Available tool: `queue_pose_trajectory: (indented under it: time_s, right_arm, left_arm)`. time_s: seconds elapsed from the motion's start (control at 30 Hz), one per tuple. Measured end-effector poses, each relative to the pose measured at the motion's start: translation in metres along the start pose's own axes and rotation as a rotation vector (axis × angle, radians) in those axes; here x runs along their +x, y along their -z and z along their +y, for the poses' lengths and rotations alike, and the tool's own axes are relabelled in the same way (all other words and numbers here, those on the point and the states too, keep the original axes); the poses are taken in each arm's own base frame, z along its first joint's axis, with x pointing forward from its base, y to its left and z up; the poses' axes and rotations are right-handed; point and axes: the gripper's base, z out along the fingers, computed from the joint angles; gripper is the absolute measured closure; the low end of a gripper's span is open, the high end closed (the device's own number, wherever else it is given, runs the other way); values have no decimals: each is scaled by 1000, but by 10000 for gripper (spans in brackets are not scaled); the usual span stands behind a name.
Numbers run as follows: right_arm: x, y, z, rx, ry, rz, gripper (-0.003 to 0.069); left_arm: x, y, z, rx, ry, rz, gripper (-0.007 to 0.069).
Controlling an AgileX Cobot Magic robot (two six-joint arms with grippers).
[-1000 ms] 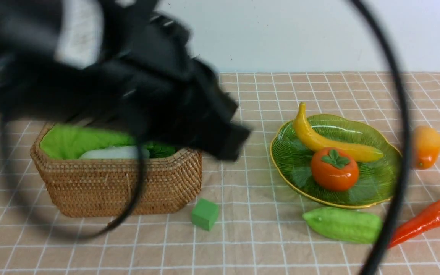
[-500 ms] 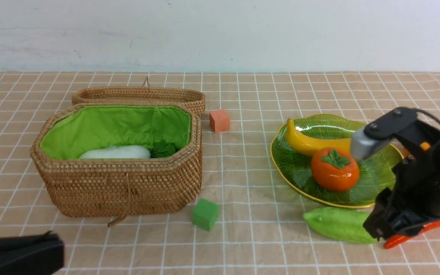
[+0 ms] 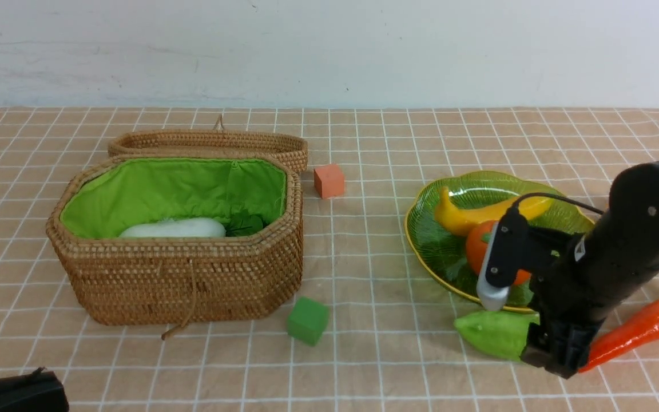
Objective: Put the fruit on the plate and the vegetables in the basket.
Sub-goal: Take a chayote with your right arm and place it on the basket on the left.
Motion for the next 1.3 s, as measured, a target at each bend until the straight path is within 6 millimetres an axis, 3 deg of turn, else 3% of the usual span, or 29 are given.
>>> queue_pose_trajectory:
  time_s: [0.13, 0.47, 0.7, 0.97, 1.03, 1.2, 1.3]
  right_arm:
    - [1, -6, 0, -16, 2, 12, 104]
    - [-12, -7, 27, -132, 24, 71, 104]
    - [-17, -9, 22, -71, -349, 33, 104]
    - [-18, -39, 19, -74, -432, 53, 106]
    - [-18, -45, 20, -82, -432, 65, 116]
    - [-21, -46, 22, -94, -417, 69, 235]
    - [-26, -39, 32, -122, -377, 85, 234]
  left_arm:
    - [0, 0, 0, -2, -1, 5, 638]
    - [0, 0, 2, -20, -30, 3, 638]
    - [0, 0, 2, -21, -32, 3, 638]
    - [0, 0, 2, -21, -32, 3, 638]
    - [0, 0, 2, -21, -32, 3, 638]
    - [1, 0, 2, -23, -32, 8, 638]
    - [2, 0, 3, -31, -27, 24, 638]
